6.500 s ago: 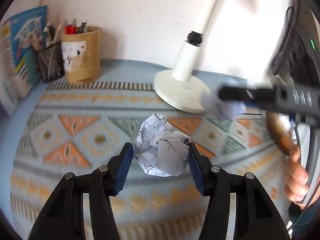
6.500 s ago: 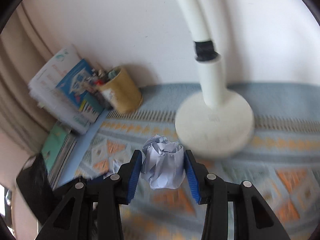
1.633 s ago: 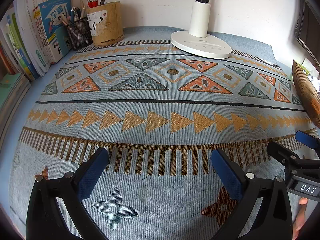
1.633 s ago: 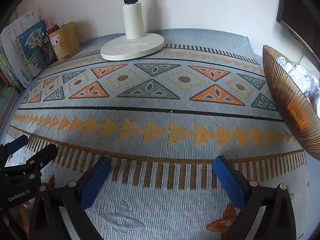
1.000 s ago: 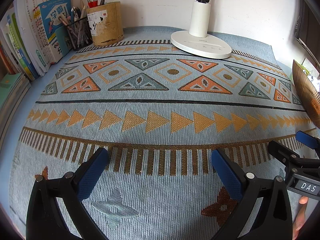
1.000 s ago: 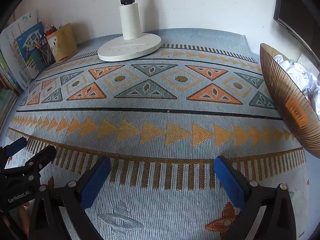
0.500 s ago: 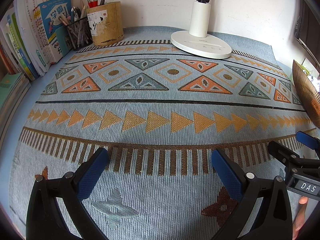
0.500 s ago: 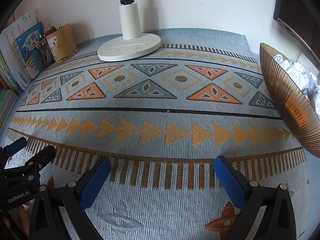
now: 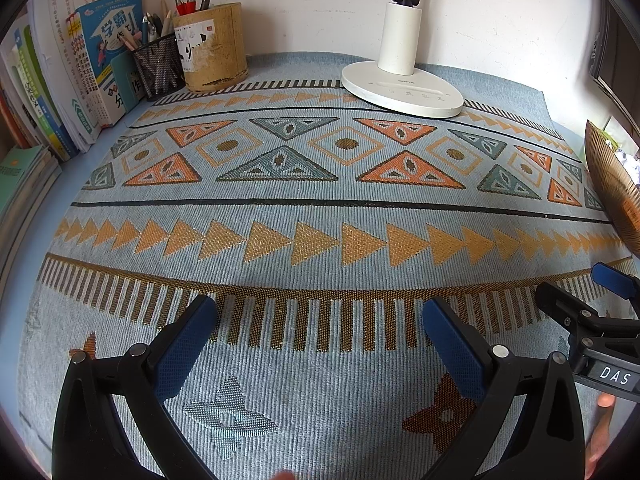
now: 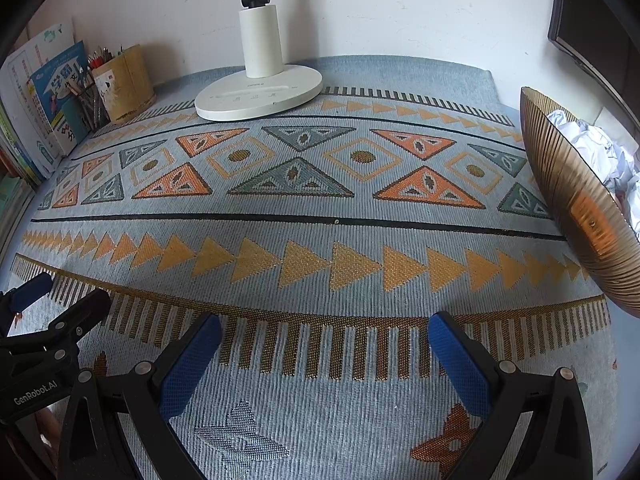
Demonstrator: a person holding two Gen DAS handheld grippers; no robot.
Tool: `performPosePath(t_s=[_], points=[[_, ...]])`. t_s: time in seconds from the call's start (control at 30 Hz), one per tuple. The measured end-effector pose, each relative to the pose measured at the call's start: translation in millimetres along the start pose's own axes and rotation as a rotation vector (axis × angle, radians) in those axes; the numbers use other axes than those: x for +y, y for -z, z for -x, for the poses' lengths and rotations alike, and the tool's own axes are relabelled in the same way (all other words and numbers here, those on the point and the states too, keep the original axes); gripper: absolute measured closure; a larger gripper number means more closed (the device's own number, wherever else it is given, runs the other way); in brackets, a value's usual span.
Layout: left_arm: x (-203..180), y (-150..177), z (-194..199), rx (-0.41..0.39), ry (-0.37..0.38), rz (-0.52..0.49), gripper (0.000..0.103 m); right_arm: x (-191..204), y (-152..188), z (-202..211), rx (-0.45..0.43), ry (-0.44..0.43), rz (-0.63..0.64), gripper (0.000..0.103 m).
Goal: Organize objects
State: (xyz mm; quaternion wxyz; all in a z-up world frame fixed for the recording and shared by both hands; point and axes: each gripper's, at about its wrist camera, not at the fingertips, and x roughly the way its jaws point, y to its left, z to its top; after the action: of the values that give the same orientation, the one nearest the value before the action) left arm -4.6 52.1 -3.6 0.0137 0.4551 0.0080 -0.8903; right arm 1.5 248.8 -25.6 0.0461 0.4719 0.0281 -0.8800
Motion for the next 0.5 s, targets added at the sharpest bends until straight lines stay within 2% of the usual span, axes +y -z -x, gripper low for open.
performPosePath(t_s=[0.13, 0.3, 0.5], points=[[-0.2, 0.0, 0.2, 0.0, -0.001, 0.0, 0.0, 0.4, 1.1, 1.1, 0.004, 0.018, -0.03, 0.0], [0.7, 0.5, -0.3, 0.0, 0.002, 0.002, 0.0, -0.5, 4.7, 2.1, -0.044, -0.003, -0.003, 0.0], [0.7, 0.5, -0.2, 0.0, 0.002, 0.002, 0.0, 0.3, 6.3, 3.7, -0.046, -0.004, 0.001, 0.0]])
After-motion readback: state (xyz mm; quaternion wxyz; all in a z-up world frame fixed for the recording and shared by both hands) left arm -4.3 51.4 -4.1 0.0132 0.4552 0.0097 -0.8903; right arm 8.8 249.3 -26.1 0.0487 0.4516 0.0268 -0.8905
